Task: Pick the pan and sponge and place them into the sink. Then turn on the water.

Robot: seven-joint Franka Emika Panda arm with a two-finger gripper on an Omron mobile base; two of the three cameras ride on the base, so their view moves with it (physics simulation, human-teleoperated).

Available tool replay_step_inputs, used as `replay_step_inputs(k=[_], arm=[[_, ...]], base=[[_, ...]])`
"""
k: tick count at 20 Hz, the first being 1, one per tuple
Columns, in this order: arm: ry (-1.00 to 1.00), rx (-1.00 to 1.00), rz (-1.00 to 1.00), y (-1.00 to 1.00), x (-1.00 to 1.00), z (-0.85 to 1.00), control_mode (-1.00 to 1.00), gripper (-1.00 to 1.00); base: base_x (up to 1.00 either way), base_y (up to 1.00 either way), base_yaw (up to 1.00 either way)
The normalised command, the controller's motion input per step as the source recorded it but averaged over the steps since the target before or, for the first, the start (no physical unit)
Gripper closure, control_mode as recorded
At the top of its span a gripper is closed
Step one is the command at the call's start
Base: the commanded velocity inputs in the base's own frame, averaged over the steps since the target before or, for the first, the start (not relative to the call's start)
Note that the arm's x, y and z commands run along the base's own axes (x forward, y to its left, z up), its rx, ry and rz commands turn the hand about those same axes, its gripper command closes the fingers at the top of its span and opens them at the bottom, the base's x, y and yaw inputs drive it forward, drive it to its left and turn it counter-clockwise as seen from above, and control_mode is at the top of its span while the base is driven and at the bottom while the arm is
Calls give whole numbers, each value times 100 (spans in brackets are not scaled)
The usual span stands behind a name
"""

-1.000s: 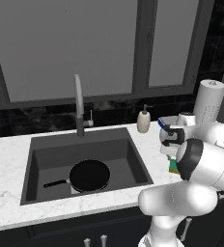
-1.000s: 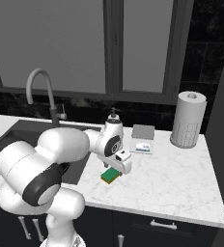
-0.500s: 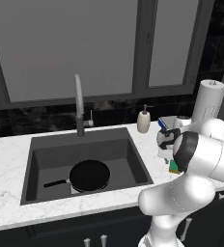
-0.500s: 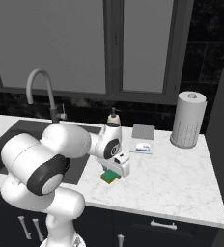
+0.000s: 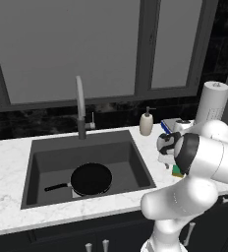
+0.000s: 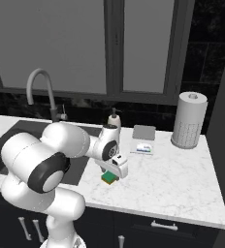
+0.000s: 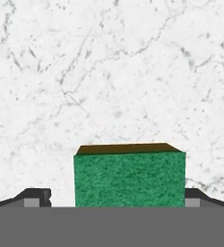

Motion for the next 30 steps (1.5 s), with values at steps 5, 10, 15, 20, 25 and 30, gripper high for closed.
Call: replay_step_inputs(k=[5,10,15,20,25,30], arm=[[0,0,0,0,0,-7,-100,-100],[0,0,0,0,0,-5,-100,-100],[0,0,0,0,0,-4,-100,-100],[0,0,0,-6,-1,-4,-100,-100],[0,0,0,-8,-1,-5,-100,-100],[0,0,0,-6,0,-13,-100,-100]], base=[[0,0,0],[0,0,0],[0,0,0],[0,0,0],[0,0,0],[0,0,0]])
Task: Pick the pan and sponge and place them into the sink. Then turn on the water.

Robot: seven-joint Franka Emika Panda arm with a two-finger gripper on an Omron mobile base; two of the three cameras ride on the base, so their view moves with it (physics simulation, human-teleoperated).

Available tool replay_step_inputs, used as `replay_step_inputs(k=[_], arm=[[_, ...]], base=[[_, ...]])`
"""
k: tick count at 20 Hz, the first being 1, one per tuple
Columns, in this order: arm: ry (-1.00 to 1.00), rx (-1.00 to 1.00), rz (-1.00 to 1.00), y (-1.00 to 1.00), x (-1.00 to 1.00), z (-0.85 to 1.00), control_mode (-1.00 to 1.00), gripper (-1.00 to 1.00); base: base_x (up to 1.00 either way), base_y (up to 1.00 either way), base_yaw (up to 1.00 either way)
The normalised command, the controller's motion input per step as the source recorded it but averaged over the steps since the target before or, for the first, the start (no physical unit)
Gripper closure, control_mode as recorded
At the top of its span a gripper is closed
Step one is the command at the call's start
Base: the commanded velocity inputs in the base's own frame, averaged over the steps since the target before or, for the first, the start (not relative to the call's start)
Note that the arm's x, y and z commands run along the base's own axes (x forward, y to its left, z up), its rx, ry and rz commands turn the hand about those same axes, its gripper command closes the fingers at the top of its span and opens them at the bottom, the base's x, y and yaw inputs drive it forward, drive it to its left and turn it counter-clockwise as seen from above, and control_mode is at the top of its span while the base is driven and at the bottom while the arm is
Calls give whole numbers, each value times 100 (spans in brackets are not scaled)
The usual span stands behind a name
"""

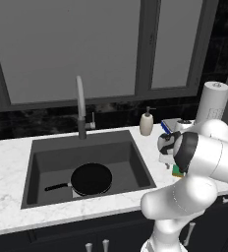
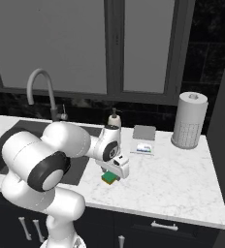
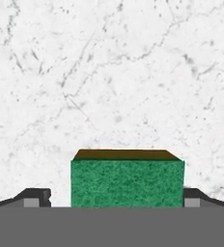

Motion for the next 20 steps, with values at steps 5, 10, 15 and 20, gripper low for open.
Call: replay_step_inputs(k=[5,10,15,20], arm=[[-1,0,0,-2,0,-36,-100,-100],[-2,0,0,-2,0,-35,-100,-100],[-1,0,0,-3,-6,-2,-100,-100],[0,0,0,0,-10,-8,-100,-100]], base=[[0,0,0],[0,0,0],[0,0,0],[0,0,0]])
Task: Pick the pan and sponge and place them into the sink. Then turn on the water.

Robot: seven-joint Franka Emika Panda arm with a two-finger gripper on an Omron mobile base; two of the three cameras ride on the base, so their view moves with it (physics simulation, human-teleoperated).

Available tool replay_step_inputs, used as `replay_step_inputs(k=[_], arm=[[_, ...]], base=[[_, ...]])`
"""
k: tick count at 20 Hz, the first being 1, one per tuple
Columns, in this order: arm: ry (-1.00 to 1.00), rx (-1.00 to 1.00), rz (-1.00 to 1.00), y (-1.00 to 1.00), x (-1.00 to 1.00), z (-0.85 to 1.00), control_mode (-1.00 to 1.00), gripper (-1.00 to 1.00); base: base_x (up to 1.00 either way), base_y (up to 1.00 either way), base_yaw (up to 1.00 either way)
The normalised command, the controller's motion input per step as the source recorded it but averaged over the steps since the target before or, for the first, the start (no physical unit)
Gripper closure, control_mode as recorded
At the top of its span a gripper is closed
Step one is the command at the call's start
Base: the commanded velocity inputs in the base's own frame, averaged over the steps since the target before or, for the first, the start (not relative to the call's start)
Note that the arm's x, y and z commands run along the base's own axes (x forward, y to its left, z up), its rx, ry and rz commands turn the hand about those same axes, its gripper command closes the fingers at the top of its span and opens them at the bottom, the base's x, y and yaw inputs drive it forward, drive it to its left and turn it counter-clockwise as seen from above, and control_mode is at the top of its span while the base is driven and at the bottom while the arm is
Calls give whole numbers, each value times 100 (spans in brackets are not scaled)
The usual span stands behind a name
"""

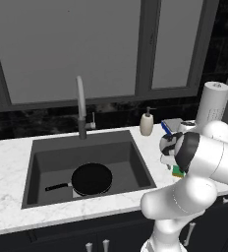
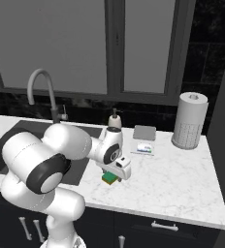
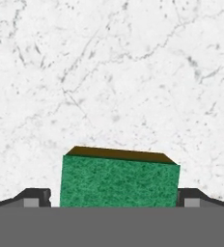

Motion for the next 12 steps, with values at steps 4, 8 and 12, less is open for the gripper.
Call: replay_step_inputs(k=[4,8,12], arm=[[0,0,0,0,-3,-19,-100,-100],[0,0,0,0,0,0,-100,-100],[0,0,0,0,0,0,-100,-100]], base=[[0,0,0],[0,0,0],[0,0,0]])
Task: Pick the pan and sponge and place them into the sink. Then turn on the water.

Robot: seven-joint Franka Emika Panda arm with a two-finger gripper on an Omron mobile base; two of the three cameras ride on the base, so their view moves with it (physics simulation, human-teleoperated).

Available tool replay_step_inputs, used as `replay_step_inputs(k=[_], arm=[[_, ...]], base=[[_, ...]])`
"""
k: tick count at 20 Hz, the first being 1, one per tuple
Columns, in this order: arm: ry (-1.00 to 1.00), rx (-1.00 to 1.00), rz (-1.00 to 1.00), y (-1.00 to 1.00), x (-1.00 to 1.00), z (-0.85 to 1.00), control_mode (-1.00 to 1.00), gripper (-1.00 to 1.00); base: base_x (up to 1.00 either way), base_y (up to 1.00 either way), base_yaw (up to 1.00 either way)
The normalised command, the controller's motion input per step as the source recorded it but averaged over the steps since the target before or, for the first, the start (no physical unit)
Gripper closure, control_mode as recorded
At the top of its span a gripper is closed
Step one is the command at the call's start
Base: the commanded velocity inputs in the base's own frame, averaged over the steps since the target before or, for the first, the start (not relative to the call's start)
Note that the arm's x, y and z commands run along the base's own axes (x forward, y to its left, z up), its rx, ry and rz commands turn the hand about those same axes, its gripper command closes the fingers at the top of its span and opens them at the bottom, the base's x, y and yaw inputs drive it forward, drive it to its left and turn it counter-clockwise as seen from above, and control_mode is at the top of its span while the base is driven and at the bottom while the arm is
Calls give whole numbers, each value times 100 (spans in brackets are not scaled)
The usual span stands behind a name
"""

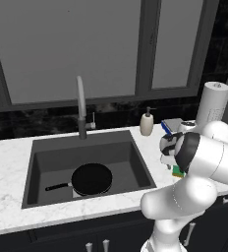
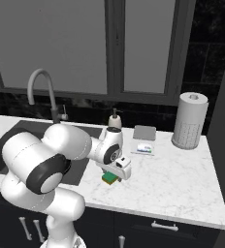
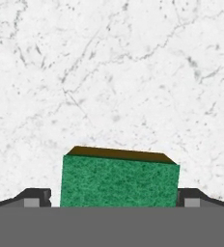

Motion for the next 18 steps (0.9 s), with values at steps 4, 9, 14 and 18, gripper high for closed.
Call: replay_step_inputs(k=[4,9,14,18], arm=[[0,0,0,0,0,0,-100,100],[0,0,0,0,0,0,-100,100],[0,0,0,0,0,0,-100,100],[0,0,0,0,0,0,-100,100]], base=[[0,0,0],[0,0,0],[0,0,0],[0,0,0]])
